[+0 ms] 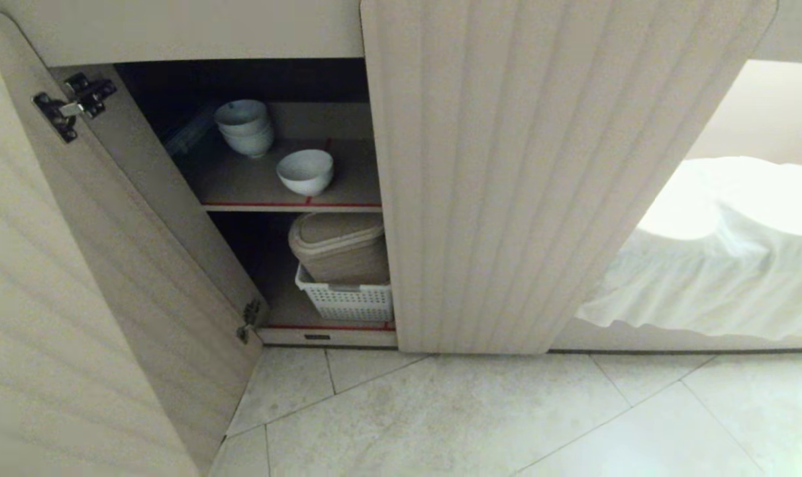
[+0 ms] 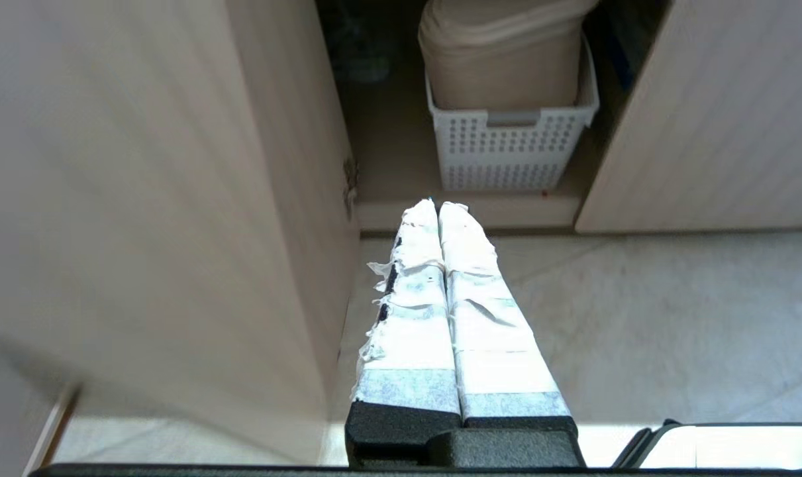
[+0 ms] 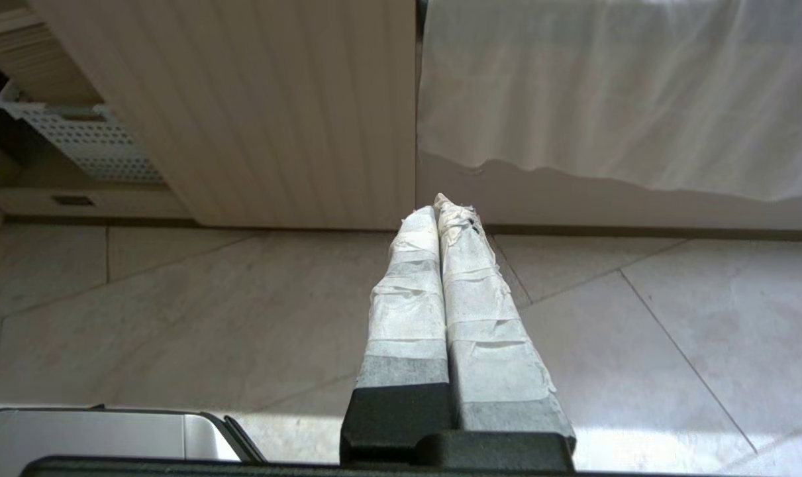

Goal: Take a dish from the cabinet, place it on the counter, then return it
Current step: Close the cabinet door

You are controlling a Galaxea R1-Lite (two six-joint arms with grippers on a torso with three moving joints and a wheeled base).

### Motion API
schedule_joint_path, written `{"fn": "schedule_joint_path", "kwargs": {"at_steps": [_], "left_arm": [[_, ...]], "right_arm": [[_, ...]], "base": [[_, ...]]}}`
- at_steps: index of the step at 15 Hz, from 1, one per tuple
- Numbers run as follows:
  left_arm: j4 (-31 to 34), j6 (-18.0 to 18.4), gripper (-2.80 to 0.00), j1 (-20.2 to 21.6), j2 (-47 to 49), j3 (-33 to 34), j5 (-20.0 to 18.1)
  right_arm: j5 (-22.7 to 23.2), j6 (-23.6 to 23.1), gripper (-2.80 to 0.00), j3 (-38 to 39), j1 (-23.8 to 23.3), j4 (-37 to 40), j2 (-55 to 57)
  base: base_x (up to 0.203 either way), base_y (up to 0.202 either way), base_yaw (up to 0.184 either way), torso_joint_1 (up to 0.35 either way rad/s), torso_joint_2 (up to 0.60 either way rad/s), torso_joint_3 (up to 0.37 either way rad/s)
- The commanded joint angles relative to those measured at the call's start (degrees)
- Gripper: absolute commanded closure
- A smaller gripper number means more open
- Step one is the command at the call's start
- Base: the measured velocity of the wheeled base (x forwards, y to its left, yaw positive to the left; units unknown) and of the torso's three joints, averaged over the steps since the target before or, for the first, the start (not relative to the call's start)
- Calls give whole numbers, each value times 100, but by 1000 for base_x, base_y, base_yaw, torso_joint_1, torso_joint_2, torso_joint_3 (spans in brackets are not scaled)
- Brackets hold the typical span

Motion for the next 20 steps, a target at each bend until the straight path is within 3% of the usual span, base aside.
{"fn": "schedule_joint_path", "kwargs": {"at_steps": [1, 10, 20], "left_arm": [[0, 3, 0, 10, -5, 5, 5], [0, 21, 0, 1, -5, -3, 5], [0, 21, 0, 10, -5, -4, 5]], "right_arm": [[7, -5, 0, 0, 6, -1, -2], [1, 2, 0, 0, -1, -1, -2], [3, 2, 0, 0, 6, -1, -2]], "base": [[-192, 0, 0, 2, 6, -2], [-183, 0, 0, 1, 2, 3], [0, 0, 0, 0, 0, 0]]}}
